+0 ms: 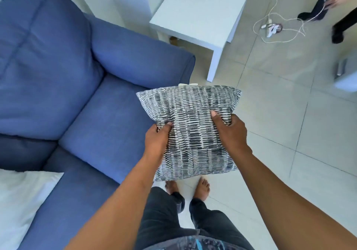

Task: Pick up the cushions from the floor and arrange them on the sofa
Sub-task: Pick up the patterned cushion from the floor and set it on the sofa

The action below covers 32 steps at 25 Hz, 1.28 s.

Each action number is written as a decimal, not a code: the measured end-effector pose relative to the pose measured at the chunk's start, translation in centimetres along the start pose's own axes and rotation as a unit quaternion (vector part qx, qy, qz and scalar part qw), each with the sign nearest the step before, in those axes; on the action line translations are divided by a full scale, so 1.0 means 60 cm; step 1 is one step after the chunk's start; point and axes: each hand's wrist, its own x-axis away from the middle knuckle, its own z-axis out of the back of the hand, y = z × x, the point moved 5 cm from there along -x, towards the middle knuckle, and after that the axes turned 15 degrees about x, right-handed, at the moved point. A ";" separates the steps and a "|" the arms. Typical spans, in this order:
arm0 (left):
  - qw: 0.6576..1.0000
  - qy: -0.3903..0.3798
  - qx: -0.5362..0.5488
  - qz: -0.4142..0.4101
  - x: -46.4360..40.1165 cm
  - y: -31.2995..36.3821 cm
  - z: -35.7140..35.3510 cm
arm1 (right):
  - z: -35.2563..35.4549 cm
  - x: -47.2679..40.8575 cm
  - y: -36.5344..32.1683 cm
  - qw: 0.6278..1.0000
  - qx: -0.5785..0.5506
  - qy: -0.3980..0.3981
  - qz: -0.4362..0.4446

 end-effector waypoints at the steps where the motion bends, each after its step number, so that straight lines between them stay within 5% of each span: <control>1: 1.000 0.001 0.020 -0.008 0.003 0.010 0.012 | -0.005 0.001 -0.016 1.000 0.004 -0.009 0.010; 15: 0.970 0.115 0.212 -0.038 -0.090 0.162 0.278 | -0.225 -0.035 -0.314 0.986 -0.024 -0.134 0.097; 32: 0.921 0.218 0.313 -0.083 -0.202 0.261 0.521 | -0.550 -0.062 -0.612 0.915 -0.056 -0.387 0.102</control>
